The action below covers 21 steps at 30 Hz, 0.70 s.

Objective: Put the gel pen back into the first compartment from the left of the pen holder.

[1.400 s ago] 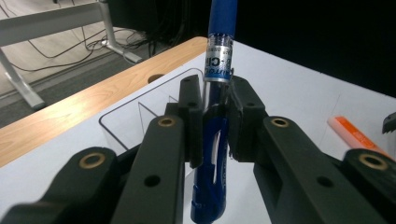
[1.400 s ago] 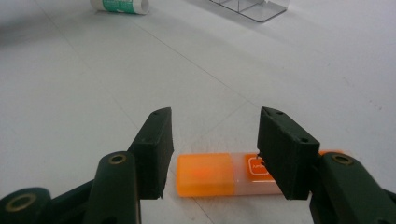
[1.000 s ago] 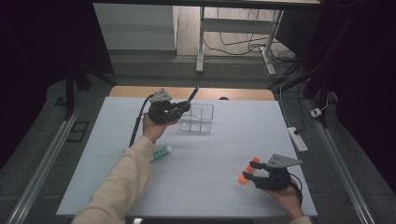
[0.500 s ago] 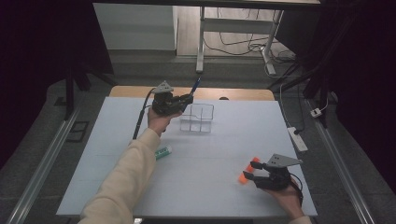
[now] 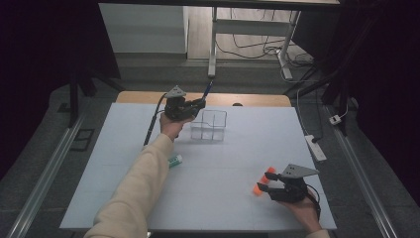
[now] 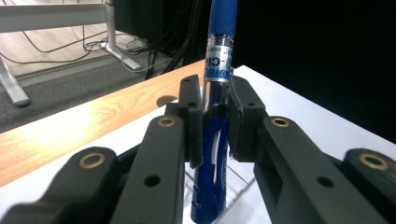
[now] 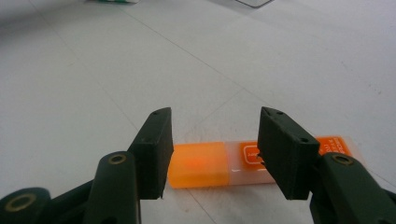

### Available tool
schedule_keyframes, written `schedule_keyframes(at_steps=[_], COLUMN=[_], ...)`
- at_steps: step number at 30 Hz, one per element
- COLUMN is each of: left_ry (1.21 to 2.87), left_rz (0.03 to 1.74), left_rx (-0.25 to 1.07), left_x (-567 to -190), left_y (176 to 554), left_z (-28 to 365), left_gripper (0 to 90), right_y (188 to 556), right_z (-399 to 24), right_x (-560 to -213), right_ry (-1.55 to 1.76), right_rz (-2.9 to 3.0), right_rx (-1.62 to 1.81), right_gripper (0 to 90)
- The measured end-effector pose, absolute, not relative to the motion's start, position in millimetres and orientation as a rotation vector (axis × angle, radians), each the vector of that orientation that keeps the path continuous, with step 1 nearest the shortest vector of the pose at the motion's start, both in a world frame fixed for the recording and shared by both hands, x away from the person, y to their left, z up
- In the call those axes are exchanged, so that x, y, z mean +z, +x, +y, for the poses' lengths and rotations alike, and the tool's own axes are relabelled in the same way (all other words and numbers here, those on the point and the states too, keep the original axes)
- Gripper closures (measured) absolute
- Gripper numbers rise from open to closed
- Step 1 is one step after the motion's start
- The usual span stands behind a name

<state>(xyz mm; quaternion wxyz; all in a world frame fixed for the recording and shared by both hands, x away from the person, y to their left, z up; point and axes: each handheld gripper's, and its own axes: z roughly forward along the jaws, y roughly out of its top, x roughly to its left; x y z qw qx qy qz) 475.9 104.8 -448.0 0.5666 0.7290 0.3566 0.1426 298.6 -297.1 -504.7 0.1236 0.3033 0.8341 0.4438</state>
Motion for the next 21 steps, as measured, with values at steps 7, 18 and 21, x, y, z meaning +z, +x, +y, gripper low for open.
schedule_keyframes(at_steps=[7,18,21], left_ry=[1.688,1.714,1.724], left_rz=[0.853,0.858,0.866], left_rx=[0.323,0.306,0.306], left_x=[-459.0,-462.7,-460.1], left_y=[486.7,486.4,483.2], left_z=[104.3,111.0,113.1], left_gripper=[77.2,53.0,46.7], right_y=[299.4,300.1,300.0], right_z=[-296.7,-296.7,-296.4], right_x=[-506.7,-508.1,-508.2], right_ry=[0.879,0.884,0.883], right_rz=[2.449,2.458,2.46], right_rx=[1.279,1.275,1.273], right_gripper=[44.8,44.4,44.4])
